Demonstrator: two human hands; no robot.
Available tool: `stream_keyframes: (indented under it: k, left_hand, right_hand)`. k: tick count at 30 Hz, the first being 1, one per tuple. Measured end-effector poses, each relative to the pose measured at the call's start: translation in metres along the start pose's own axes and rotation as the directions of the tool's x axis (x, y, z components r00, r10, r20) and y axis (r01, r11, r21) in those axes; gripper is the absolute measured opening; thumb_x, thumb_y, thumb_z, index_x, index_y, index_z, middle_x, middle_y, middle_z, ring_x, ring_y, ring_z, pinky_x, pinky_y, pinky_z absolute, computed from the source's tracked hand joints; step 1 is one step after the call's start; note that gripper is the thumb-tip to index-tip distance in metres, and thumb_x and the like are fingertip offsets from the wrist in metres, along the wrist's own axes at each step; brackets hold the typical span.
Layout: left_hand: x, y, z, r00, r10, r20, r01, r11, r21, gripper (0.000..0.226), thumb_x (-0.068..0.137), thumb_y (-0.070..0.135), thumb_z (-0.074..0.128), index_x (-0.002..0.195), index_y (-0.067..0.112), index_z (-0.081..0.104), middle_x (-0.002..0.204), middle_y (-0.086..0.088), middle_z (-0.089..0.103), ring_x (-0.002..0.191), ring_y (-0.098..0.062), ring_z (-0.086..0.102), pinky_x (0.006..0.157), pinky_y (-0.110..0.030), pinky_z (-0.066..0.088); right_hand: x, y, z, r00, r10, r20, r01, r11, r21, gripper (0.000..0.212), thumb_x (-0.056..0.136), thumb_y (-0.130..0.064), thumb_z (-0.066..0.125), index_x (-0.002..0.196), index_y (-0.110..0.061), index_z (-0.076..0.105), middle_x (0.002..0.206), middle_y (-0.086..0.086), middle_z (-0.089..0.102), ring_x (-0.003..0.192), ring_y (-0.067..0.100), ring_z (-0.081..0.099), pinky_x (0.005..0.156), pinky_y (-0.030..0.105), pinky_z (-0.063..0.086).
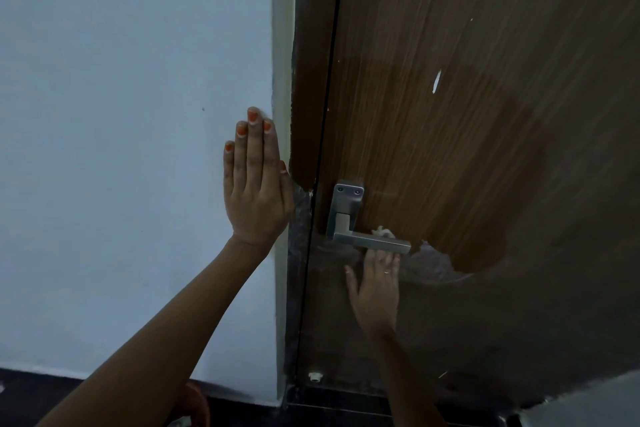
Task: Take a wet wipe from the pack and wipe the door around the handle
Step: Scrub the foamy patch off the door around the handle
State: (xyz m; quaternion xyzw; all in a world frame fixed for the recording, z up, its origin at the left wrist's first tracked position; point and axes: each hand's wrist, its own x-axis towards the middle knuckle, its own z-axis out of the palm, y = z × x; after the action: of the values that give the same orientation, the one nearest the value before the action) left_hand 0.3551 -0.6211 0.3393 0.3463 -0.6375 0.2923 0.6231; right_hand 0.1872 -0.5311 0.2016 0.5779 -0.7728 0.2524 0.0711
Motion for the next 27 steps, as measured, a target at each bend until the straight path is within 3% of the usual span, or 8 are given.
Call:
stream_keyframes:
  k: [5, 7, 9, 11, 14, 18, 23, 27]
  left_hand:
    - [-0.001, 0.0, 0.0, 1.0, 0.004, 0.001, -0.004, 1.0, 0.006, 0.054, 0.104, 0.017, 0.023, 0.152, 0.017, -0.001, 0.158, 0.008, -0.008, 0.146, -0.011, 0.0, 0.12, -0.03, 0.007]
    - [-0.001, 0.0, 0.0, 1.0, 0.005, 0.002, -0.005, 1.0, 0.002, 0.054, 0.104, 0.017, 0.023, 0.152, 0.017, -0.002, 0.158, 0.008, -0.008, 0.146, -0.011, -0.001, 0.12, -0.03, 0.007]
    - [0.0, 0.0, 0.0, 1.0, 0.008, -0.001, -0.008, 1.0, 0.001, 0.054, 0.104, 0.017, 0.022, 0.152, 0.017, -0.002, 0.158, 0.008, -0.008, 0.146, -0.011, -0.001, 0.12, -0.03, 0.006]
    - [0.0, 0.0, 0.0, 1.0, 0.008, -0.004, -0.008, 1.0, 0.001, 0.054, 0.104, 0.016, 0.023, 0.152, 0.017, -0.002, 0.158, 0.008, -0.008, 0.146, -0.011, -0.001, 0.12, -0.029, 0.006]
    - [0.0, 0.0, -0.001, 1.0, 0.007, -0.004, -0.007, 1.0, 0.005, 0.055, 0.103, 0.016, 0.023, 0.152, 0.018, -0.002, 0.158, 0.009, -0.009, 0.146, -0.01, -0.001, 0.12, -0.029, 0.006]
    - [0.001, 0.001, -0.001, 1.0, 0.006, 0.001, -0.006, 1.0, 0.004, 0.054, 0.104, 0.017, 0.022, 0.152, 0.018, -0.003, 0.158, 0.009, -0.009, 0.145, -0.01, -0.002, 0.12, -0.029, 0.006]
    - [0.0, 0.001, -0.001, 1.0, 0.004, 0.005, -0.004, 1.0, 0.008, 0.055, 0.103, 0.016, 0.022, 0.152, 0.018, -0.004, 0.158, 0.009, -0.01, 0.145, -0.01, -0.002, 0.12, -0.029, 0.006]
    - [0.0, 0.001, -0.001, 1.0, 0.004, 0.002, -0.004, 1.0, 0.003, 0.055, 0.104, 0.017, 0.022, 0.152, 0.019, -0.004, 0.158, 0.009, -0.01, 0.145, -0.01, -0.002, 0.12, -0.029, 0.006]
  right_hand:
    - [-0.013, 0.003, 0.009, 1.0, -0.014, 0.008, 0.013, 1.0, 0.014, 0.076, 0.098, -0.049, 0.009, 0.123, 0.008, 0.051, 0.127, 0.028, 0.054, 0.12, 0.041, 0.048, 0.099, 0.054, 0.028]
    - [-0.014, 0.019, 0.011, 0.988, 0.123, -0.093, -0.113, 0.987, 0.11, 0.075, 0.097, -0.052, 0.014, 0.132, 0.009, 0.04, 0.139, 0.03, 0.039, 0.131, 0.039, 0.032, 0.104, 0.057, 0.027]
    - [-0.008, 0.032, 0.005, 0.951, 0.275, -0.144, -0.237, 0.942, 0.238, 0.068, 0.096, -0.044, 0.034, 0.141, 0.006, 0.022, 0.149, 0.025, 0.017, 0.137, 0.034, 0.013, 0.109, 0.058, 0.023]
    - [0.002, 0.036, -0.002, 0.93, 0.308, -0.203, -0.242, 0.925, 0.294, 0.071, 0.095, -0.032, 0.047, 0.144, 0.004, 0.011, 0.151, 0.019, 0.003, 0.139, 0.03, 0.004, 0.112, 0.054, 0.017]
    - [0.009, 0.026, -0.006, 0.934, 0.275, -0.226, -0.203, 0.933, 0.296, 0.073, 0.091, -0.034, 0.048, 0.144, 0.003, 0.013, 0.15, 0.015, 0.002, 0.138, 0.028, 0.002, 0.111, 0.05, 0.016]
    - [-0.005, 0.021, 0.01, 0.97, 0.207, -0.128, -0.172, 0.955, 0.24, 0.068, 0.092, -0.038, 0.05, 0.14, 0.005, 0.028, 0.147, 0.013, 0.005, 0.135, 0.03, 0.007, 0.108, 0.054, 0.024]
    - [-0.008, 0.038, 0.01, 0.932, 0.341, -0.124, -0.286, 0.9, 0.329, 0.072, 0.092, -0.029, 0.052, 0.145, -0.002, 0.01, 0.147, 0.007, -0.004, 0.139, 0.031, 0.006, 0.112, 0.05, 0.016]
    - [0.005, 0.028, 0.001, 0.929, 0.317, -0.191, -0.232, 0.901, 0.366, 0.074, 0.093, -0.039, 0.046, 0.146, 0.0, 0.011, 0.15, 0.008, -0.005, 0.138, 0.024, -0.001, 0.111, 0.046, 0.012]
